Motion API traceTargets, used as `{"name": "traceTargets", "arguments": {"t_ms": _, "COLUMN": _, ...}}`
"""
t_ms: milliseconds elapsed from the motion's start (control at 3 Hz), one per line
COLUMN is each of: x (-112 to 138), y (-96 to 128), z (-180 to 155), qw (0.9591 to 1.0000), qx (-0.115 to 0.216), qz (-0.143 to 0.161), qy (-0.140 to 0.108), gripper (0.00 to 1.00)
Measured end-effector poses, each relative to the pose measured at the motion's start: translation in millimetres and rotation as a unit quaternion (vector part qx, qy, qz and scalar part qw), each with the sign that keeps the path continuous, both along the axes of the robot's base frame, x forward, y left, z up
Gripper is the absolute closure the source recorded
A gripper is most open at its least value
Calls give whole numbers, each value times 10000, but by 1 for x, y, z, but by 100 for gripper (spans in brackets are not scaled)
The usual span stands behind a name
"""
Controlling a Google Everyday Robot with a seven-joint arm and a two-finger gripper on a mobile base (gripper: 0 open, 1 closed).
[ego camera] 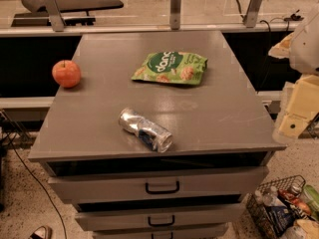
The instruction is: Pick green rice chip bag
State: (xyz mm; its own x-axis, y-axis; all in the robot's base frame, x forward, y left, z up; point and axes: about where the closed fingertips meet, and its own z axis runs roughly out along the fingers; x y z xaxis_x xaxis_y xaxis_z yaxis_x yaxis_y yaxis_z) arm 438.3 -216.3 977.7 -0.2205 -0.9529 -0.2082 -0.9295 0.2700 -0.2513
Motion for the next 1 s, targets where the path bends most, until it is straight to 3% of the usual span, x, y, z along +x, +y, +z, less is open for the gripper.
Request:
{"name": "traceTargets", "arguments": {"t_ms": 333, "x": 0, "y": 0, "z": 0, "qw": 10000, "qx": 0, "qz": 0, "qy": -1, "gripper": 0}}
{"name": "traceTargets", "arguments": {"t_ms": 667, "x": 12, "y": 9, "z": -13, "qw": 9996, "qx": 266, "qz": 98, "qy": -18, "gripper": 0}}
{"name": "traceTargets", "arguments": {"t_ms": 1000, "x": 40, "y": 23, "z": -27, "qw": 9976, "qx": 636, "qz": 221, "qy": -131, "gripper": 0}}
